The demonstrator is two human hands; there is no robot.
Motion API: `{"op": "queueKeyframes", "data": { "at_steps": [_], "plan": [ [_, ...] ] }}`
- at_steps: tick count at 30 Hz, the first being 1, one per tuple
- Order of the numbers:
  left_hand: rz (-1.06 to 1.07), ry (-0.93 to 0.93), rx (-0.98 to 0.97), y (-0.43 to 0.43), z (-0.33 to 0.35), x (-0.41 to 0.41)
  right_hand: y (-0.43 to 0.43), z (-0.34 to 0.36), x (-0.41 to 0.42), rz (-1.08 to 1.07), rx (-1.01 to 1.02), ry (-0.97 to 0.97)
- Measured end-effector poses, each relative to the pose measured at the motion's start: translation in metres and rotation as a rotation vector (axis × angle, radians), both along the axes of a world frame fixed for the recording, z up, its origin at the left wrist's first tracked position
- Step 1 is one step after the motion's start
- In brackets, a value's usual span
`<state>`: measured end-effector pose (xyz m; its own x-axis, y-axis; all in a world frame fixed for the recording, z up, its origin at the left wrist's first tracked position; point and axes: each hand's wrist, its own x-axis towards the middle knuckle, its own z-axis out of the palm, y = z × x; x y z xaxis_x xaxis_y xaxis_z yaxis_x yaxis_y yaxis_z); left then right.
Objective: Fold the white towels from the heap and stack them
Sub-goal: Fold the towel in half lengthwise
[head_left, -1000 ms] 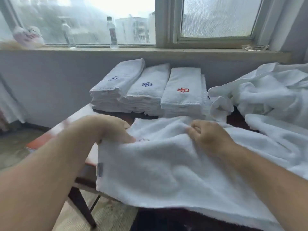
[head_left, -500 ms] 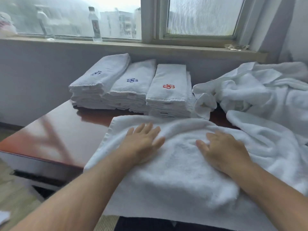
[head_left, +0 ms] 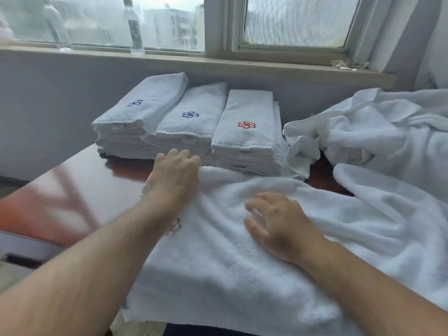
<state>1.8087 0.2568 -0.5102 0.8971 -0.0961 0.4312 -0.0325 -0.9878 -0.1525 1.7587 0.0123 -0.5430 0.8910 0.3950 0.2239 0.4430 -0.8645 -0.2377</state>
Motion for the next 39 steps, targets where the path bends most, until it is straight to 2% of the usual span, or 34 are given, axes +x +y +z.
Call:
{"op": "queueKeyframes", "data": {
  "at_steps": [2,3,4,6,8,10,12,13,15,17,19,21,23,25,27,29,31,33,34,36,37,38,39],
  "plan": [
    [0.028,-0.292,-0.075,-0.003,-0.001,-0.011,0.005,-0.004,0.0,-0.013,-0.016,-0.018],
    [0.055,-0.362,-0.142,-0.003,-0.003,-0.013,0.006,-0.005,0.001,-0.029,-0.021,-0.032],
    [0.097,-0.347,-0.202,-0.002,-0.006,-0.016,0.007,-0.005,0.002,-0.04,-0.029,-0.035],
    [0.147,-0.216,-0.3,-0.005,-0.012,-0.02,0.008,-0.006,0.005,-0.039,-0.046,-0.013],
    [0.055,-0.077,-0.395,-0.012,-0.016,-0.022,0.01,-0.005,0.005,-0.013,-0.053,0.017],
    [-0.009,0.149,-0.409,-0.022,-0.025,-0.024,0.009,-0.002,0.007,0.023,-0.026,0.052],
    [0.018,0.378,-0.381,-0.025,-0.038,-0.023,0.004,0.005,0.008,0.023,0.082,0.098],
    [0.038,0.432,-0.382,-0.025,-0.041,-0.023,0.0,0.009,0.007,-0.006,0.145,0.109],
    [0.045,0.422,-0.391,-0.024,-0.039,-0.023,-0.011,0.017,0.006,-0.115,0.202,0.04],
    [-0.008,0.263,-0.399,-0.031,-0.034,-0.028,-0.031,0.025,0.003,-0.3,0.14,-0.097],
    [-0.154,0.135,-0.544,-0.05,-0.027,-0.037,-0.063,0.035,-0.002,-0.532,0.092,-0.18],
    [-0.335,0.208,-0.697,-0.084,-0.018,-0.045,-0.105,0.045,-0.008,-0.742,0.099,-0.194],
    [-0.473,0.297,-0.666,-0.129,-0.013,-0.045,-0.145,0.05,-0.016,-0.926,0.097,-0.119],
    [-0.553,0.366,-0.656,-0.175,-0.009,-0.041,-0.172,0.049,-0.027,-1.055,0.116,0.037],
    [-0.572,0.433,-0.587,-0.21,-0.012,-0.038,-0.189,0.04,-0.036,-1.078,0.136,0.155],
    [-0.575,0.445,-0.43,-0.23,-0.026,-0.038,-0.201,0.033,-0.043,-1.053,0.15,0.234],
    [-0.581,0.451,-0.324,-0.234,-0.039,-0.039,-0.213,0.032,-0.048,-0.988,0.213,0.238],
    [-0.597,0.445,-0.301,-0.232,-0.045,-0.038,-0.218,0.037,-0.051,-0.973,0.338,0.101],
    [-0.618,0.429,-0.299,-0.231,-0.046,-0.038,-0.22,0.038,-0.051,-0.988,0.39,-0.101],
    [-0.696,0.372,-0.297,-0.23,-0.045,-0.04,-0.22,0.045,-0.056,-0.973,0.385,-0.672],
    [-0.742,0.35,-0.293,-0.229,-0.044,-0.041,-0.217,0.049,-0.059,-0.933,0.354,-0.843],
    [-0.784,0.343,-0.293,-0.228,-0.042,-0.043,-0.217,0.05,-0.059,-0.868,0.321,-0.885],
    [-0.81,0.344,-0.297,-0.227,-0.04,-0.045,-0.22,0.049,-0.057,-0.811,0.268,-0.846]
  ]
}}
